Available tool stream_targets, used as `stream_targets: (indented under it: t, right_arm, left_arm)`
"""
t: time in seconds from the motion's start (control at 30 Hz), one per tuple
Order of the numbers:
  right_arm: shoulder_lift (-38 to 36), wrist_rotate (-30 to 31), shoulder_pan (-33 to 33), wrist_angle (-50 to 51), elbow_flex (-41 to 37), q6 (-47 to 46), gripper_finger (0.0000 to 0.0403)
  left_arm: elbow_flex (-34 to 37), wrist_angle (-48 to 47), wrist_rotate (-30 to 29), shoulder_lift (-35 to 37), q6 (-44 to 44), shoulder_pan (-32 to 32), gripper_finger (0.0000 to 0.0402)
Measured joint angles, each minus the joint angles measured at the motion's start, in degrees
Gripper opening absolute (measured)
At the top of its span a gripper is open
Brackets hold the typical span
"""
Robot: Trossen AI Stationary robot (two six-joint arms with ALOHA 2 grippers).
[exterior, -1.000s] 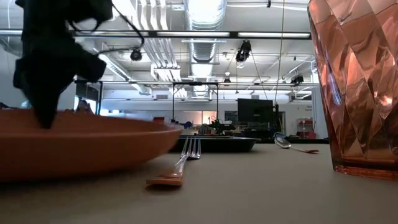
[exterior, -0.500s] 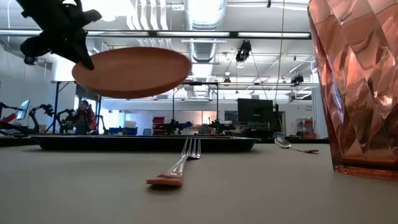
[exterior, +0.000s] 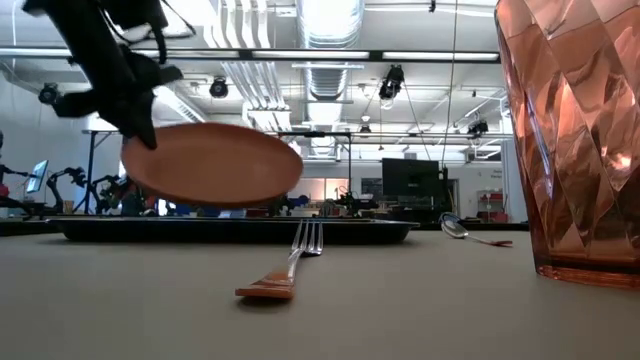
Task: Pick and place plate/cup/fork/spoon on tray
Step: Put the orange plate on the black tray
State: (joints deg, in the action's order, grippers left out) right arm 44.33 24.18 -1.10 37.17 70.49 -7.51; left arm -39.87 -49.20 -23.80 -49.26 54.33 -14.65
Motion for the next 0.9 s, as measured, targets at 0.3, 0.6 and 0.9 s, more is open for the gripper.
stream_targets:
  t: [0.3,0.6,0.9]
  right_arm:
    - [3.5,-0.07,0.01,0.0,0.01,0.02,0.016]
    - [4.1,-0.23,0.0,0.29,-0.19,0.07,0.016]
    - [3.73,-0.01,0.0,0.07,-0.02,0.28,0.016]
  left_arm:
    - [8.77,9.06,9.87,-7.32,-3.5,-9.17,0.0]
    - [12.78,18.14,13.82,-12.24,-3.74,-10.17,0.0001]
    - [12.76,17.5,14.69,-14.1,-3.77,-10.62,0.0001]
